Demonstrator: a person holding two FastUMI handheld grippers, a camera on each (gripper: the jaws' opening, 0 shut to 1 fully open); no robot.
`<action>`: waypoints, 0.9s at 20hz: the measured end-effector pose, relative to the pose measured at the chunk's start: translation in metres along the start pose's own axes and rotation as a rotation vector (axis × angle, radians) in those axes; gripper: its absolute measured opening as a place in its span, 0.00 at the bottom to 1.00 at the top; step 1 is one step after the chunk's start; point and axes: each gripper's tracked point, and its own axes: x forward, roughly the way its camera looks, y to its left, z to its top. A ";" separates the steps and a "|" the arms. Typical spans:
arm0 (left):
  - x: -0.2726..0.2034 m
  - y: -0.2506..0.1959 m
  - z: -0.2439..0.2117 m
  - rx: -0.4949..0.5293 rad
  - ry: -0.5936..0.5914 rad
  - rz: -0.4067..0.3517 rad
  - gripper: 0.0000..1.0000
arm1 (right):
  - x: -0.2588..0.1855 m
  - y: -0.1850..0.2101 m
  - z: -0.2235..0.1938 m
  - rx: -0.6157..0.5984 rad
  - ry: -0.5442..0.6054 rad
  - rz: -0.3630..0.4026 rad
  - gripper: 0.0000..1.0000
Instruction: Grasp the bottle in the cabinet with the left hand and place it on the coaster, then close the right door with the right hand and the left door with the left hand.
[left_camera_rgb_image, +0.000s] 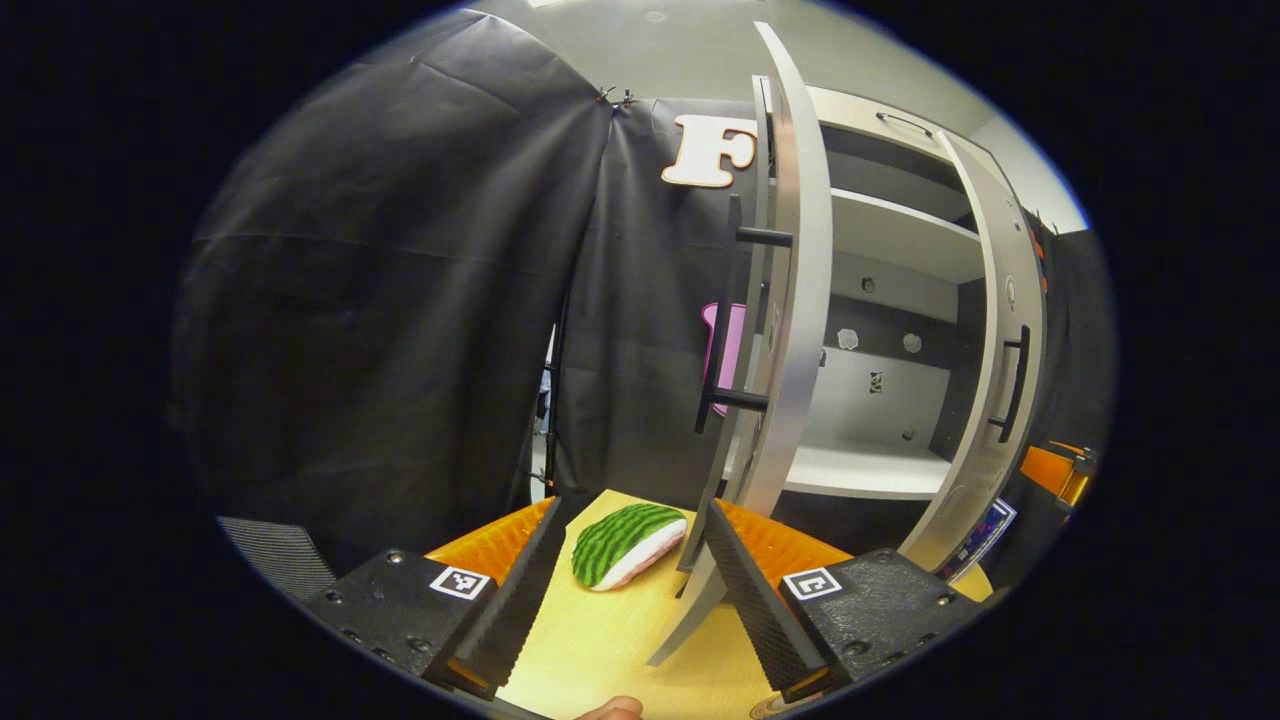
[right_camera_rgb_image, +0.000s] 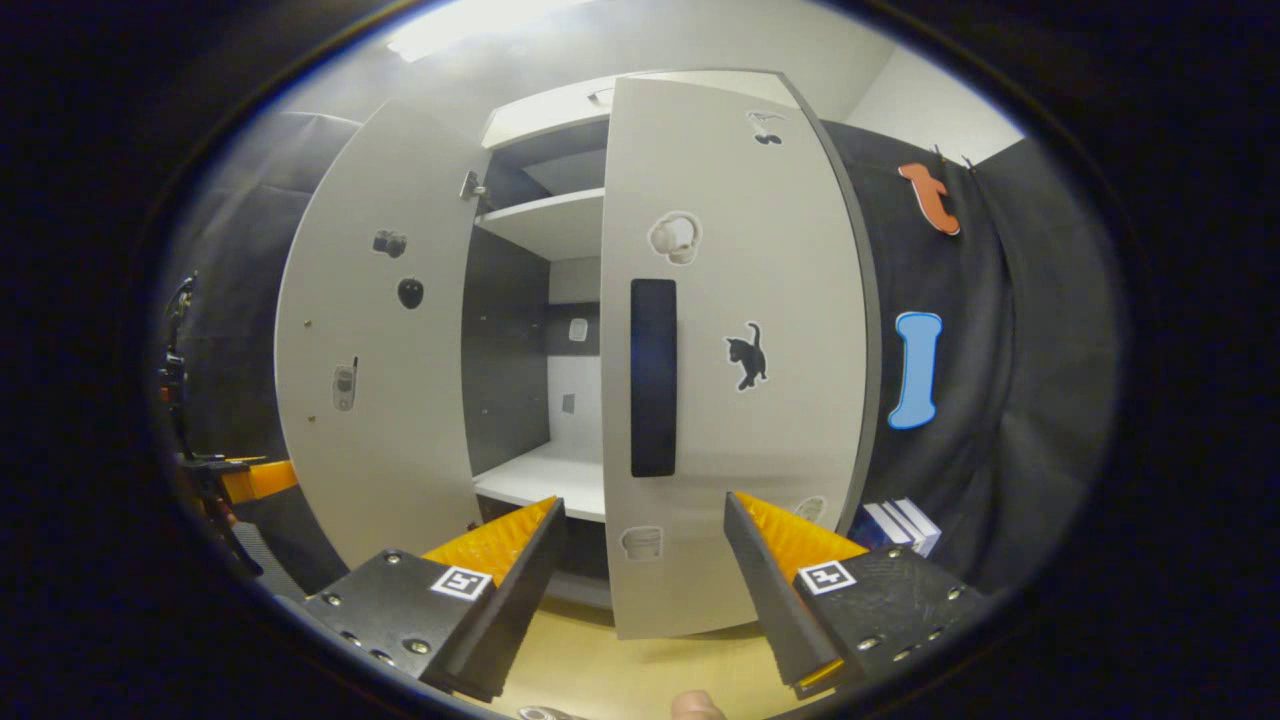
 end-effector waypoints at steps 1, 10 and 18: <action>0.001 0.001 0.000 -0.002 0.001 0.002 0.91 | 0.000 0.000 -0.001 0.001 0.001 0.000 0.96; 0.005 0.000 -0.015 0.016 0.051 0.018 0.91 | -0.002 -0.008 -0.005 0.001 0.009 -0.017 0.96; 0.005 -0.002 -0.015 0.040 0.046 0.023 0.90 | -0.006 -0.024 -0.006 0.016 0.013 -0.039 0.96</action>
